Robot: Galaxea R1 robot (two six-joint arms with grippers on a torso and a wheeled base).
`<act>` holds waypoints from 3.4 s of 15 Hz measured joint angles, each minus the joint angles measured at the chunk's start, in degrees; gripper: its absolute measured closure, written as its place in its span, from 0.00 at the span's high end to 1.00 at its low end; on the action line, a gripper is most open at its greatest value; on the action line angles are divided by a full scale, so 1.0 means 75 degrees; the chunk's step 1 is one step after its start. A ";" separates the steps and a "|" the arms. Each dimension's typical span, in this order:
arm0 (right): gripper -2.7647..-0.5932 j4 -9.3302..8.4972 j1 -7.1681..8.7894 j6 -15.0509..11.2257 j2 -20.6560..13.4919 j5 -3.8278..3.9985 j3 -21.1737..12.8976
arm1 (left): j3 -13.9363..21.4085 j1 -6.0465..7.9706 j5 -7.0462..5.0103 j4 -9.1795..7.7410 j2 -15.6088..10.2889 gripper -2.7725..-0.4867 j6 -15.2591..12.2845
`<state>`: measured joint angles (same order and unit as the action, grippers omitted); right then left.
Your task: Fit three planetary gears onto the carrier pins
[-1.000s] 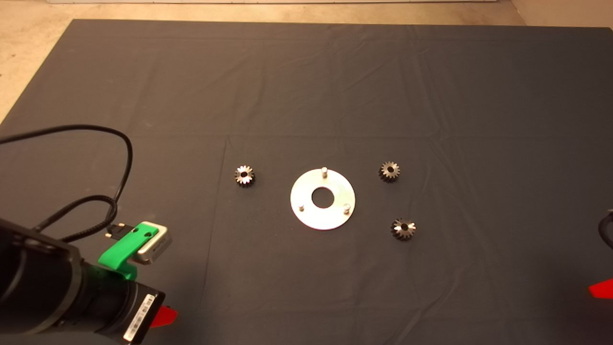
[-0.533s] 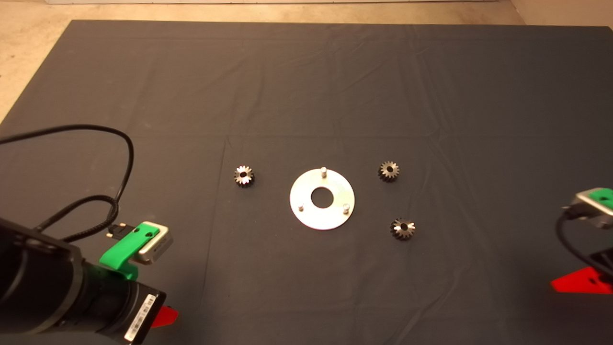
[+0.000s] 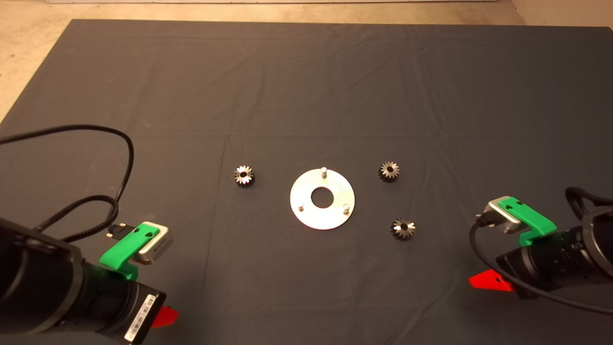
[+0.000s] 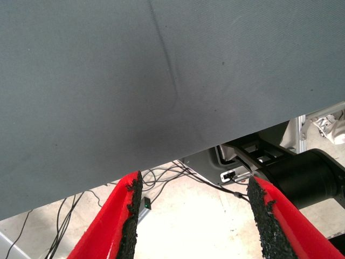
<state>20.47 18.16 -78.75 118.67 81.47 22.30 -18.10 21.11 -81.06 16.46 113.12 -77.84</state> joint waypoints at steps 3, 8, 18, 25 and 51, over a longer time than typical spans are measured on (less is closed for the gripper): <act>0.61 0.0264 -0.0210 -0.0003 0.0748 -0.0099 0.0386 | 0.0000 0.0000 -0.0002 0.0000 -0.0013 0.36 -0.0023; 0.61 0.0352 -0.0243 0.0017 0.1063 -0.0091 0.0989 | 0.0000 0.0000 0.0007 0.0000 -0.0011 0.36 -0.0137; 0.61 0.0389 -0.0500 0.0761 0.1598 -0.0088 0.1875 | 0.0000 0.0000 0.0007 0.0003 -0.0007 0.36 -0.0140; 0.61 0.0710 -0.0745 0.0905 0.2167 -0.0085 0.2486 | 0.0000 0.0000 0.0010 0.0001 0.0005 0.36 -0.0161; 0.61 0.1168 -0.1033 0.1978 0.2424 0.0710 0.2722 | 0.0000 0.0000 0.0010 0.0003 -0.0036 0.36 -0.0161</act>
<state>29.23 10.41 -63.92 136.85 86.80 42.72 -18.10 21.11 -80.98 16.48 112.85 -79.04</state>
